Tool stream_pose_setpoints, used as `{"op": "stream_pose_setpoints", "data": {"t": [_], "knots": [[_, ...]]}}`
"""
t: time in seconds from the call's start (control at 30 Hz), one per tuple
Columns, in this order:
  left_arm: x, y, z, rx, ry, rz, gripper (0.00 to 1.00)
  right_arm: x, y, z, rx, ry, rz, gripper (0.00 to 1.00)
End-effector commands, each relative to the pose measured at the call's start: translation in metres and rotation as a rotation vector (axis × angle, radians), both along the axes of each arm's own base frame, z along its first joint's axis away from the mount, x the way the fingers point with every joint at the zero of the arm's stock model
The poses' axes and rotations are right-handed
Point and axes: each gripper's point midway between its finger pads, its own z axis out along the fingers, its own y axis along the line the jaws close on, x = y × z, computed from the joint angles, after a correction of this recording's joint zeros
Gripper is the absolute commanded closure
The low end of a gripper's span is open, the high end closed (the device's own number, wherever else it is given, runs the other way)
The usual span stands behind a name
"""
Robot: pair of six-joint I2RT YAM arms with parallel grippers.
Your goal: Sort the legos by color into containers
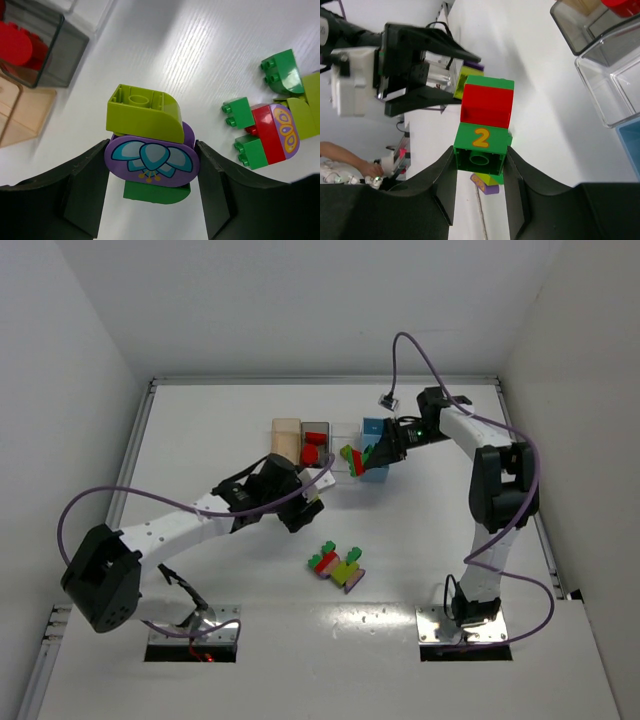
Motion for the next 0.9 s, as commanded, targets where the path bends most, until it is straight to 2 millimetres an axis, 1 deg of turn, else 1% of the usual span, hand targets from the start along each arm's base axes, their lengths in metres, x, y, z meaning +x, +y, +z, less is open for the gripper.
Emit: {"op": "stream_pose_setpoints", "data": {"t": [0.0, 0.03, 0.07, 0.1, 0.13, 0.17, 0.2, 0.27, 0.3, 0.33, 0.37, 0.4, 0.43, 0.5, 0.53, 0.57, 0.6, 0.63, 0.7, 0.73, 0.77, 0.8, 0.83, 0.87], "knots": [[0.003, 0.003, -0.01, -0.038, 0.112, 0.111, 0.59, -0.002, -0.001, 0.027, 0.009, -0.153, 0.038, 0.99], [-0.006, 0.007, -0.026, -0.018, 0.2, 0.113, 0.53, -0.003, -0.002, 0.027, -0.001, -0.164, 0.046, 0.99], [-0.008, 0.006, -0.028, -0.029, 0.242, 0.114, 0.51, -0.007, -0.003, 0.027, -0.001, -0.163, 0.055, 0.99], [-0.007, 0.007, -0.03, -0.047, 0.275, 0.127, 0.5, -0.012, -0.004, 0.033, -0.003, -0.148, 0.065, 0.99], [-0.014, 0.005, -0.034, -0.075, 0.336, 0.131, 0.48, -0.015, -0.004, 0.03, 0.007, -0.157, 0.08, 0.99], [-0.018, 0.007, -0.04, -0.08, 0.374, 0.137, 0.48, -0.019, -0.005, 0.031, 0.006, -0.132, 0.086, 0.99], [-0.02, 0.007, -0.042, -0.091, 0.399, 0.138, 0.48, -0.02, -0.005, 0.031, 0.006, -0.136, 0.092, 0.99], [-0.019, 0.007, -0.046, -0.097, 0.423, 0.154, 0.48, -0.025, -0.002, 0.032, 0.02, -0.15, 0.113, 0.99], [-0.02, 0.01, -0.054, -0.087, 0.447, 0.174, 0.48, -0.031, -0.003, 0.033, 0.02, -0.131, 0.119, 0.99], [-0.017, 0.013, -0.058, -0.07, 0.442, 0.191, 0.48, -0.033, 0.0, 0.029, 0.023, -0.141, 0.139, 0.99], [-0.018, 0.014, -0.061, -0.063, 0.451, 0.192, 0.47, -0.035, -0.001, 0.03, 0.023, -0.139, 0.143, 0.99], [-0.014, 0.014, -0.062, -0.055, 0.442, 0.203, 0.46, -0.035, 0.0, 0.032, 0.035, -0.138, 0.14, 0.99], [-0.013, 0.019, -0.071, -0.034, 0.459, 0.222, 0.41, -0.034, 0.0, 0.029, 0.035, -0.129, 0.14, 0.99], [-0.002, 0.021, -0.075, -0.008, 0.441, 0.262, 0.37, -0.034, 0.0, 0.029, 0.035, -0.129, 0.14, 0.99], [0.001, 0.025, -0.079, 0.002, 0.445, 0.279, 0.35, -0.032, 0.001, 0.031, 0.035, -0.14, 0.14, 0.99], [0.006, 0.027, -0.079, -0.001, 0.446, 0.292, 0.32, -0.034, 0.003, 0.031, 0.036, -0.139, 0.149, 0.99], [0.009, 0.025, -0.076, -0.011, 0.442, 0.298, 0.3, -0.034, 0.003, 0.031, 0.036, -0.139, 0.15, 0.99], [0.011, 0.028, -0.076, -0.013, 0.442, 0.309, 0.28, -0.034, 0.003, 0.031, 0.037, -0.15, 0.152, 0.99], [0.013, 0.018, -0.049, -0.126, 0.436, 0.252, 0.27, -0.035, 0.003, 0.031, 0.039, -0.157, 0.158, 0.99], [0.015, 0.019, -0.038, -0.187, 0.427, 0.23, 0.25, -0.037, 0.006, 0.032, 0.042, -0.175, 0.175, 0.99], [0.02, 0.012, -0.016, -0.281, 0.38, 0.174, 0.21, -0.039, 0.005, 0.032, 0.044, -0.182, 0.18, 0.99], [0.01, 0.002, 0.018, -0.395, 0.353, 0.083, 0.18, -0.04, 0.005, 0.033, 0.046, -0.185, 0.186, 0.99], [0.004, 0.0, 0.028, -0.446, 0.36, 0.062, 0.14, -0.042, 0.004, 0.033, 0.047, -0.189, 0.191, 0.98], [0.005, -0.002, 0.043, -0.493, 0.335, 0.029, 0.09, -0.044, 0.008, 0.034, 0.057, -0.189, 0.197, 0.98]]}}
